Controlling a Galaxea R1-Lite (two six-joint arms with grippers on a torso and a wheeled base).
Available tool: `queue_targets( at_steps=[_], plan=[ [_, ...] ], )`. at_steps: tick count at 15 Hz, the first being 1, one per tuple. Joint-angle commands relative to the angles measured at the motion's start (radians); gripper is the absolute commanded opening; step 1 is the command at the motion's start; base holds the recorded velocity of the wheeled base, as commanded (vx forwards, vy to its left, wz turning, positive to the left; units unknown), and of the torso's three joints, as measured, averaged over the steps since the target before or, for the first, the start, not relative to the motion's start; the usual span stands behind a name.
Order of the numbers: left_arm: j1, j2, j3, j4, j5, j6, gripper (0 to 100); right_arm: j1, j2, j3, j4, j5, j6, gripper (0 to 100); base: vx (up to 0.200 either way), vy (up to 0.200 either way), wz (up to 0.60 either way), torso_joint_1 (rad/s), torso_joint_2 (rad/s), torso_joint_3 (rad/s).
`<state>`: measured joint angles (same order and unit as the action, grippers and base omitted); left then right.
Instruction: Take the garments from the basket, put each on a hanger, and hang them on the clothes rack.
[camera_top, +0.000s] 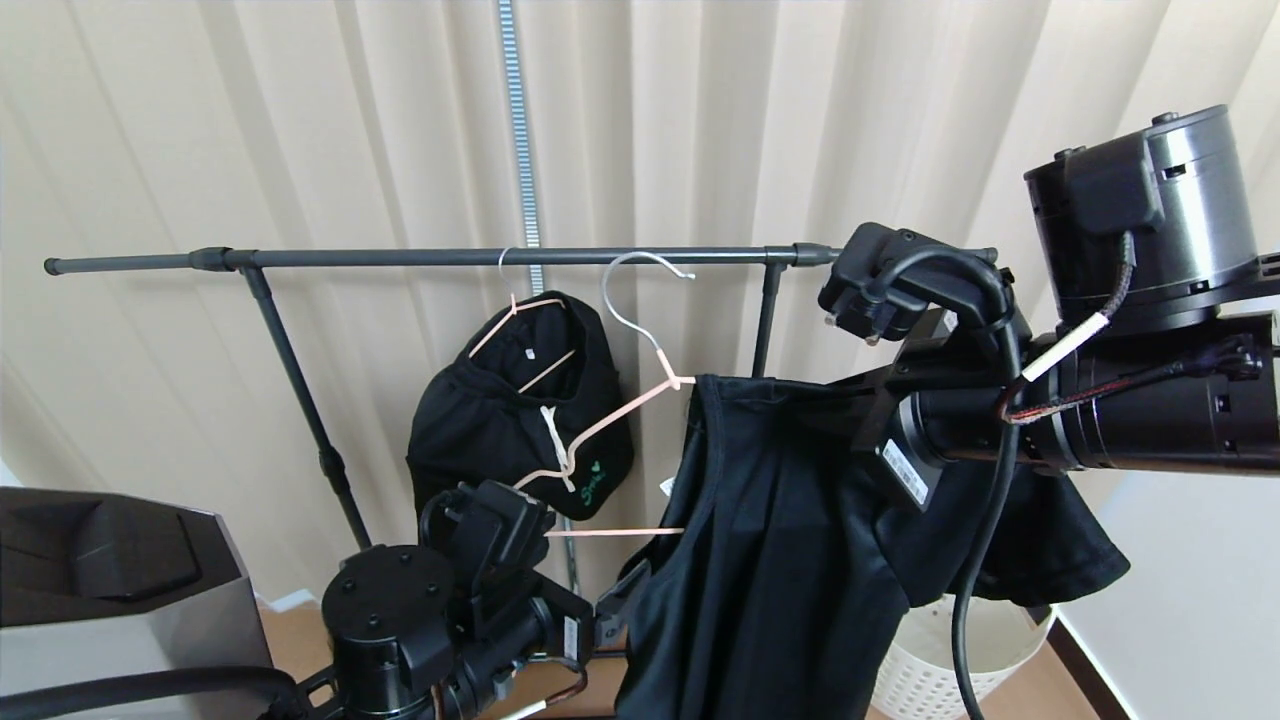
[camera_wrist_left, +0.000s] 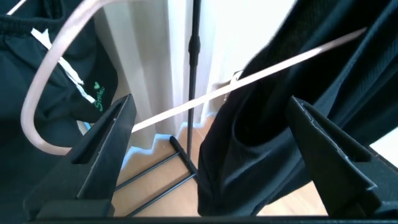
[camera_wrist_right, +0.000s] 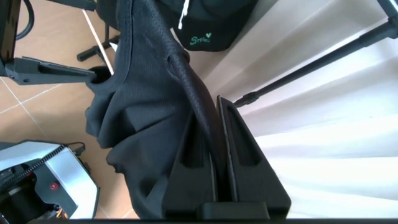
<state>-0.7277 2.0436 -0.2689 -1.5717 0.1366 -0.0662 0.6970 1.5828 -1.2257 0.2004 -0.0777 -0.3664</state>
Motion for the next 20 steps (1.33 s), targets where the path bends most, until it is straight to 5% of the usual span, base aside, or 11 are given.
queue_targets(
  at_steps=[1, 12, 20],
  plan=[
    [-0.004, 0.02, 0.004, 0.001, 0.0, 0.006, 100, 0.001, -0.004, 0.0, -0.006, 0.002, 0.003, 0, 0.0, 0.0, 0.0, 0.0, 0.0, 0.0],
    [-0.049, -0.091, 0.016, 0.001, -0.003, -0.009, 100, -0.033, 0.005, 0.023, -0.041, -0.002, 0.017, 0, 0.0, 0.0, 0.0, 0.0, 0.0, 0.0],
    [-0.03, -0.135, -0.007, 0.001, -0.048, -0.161, 100, -0.077, -0.003, 0.022, -0.05, 0.006, 0.066, 0, 0.0, 0.0, 0.0, 0.0, 0.0, 0.0]
  ],
)
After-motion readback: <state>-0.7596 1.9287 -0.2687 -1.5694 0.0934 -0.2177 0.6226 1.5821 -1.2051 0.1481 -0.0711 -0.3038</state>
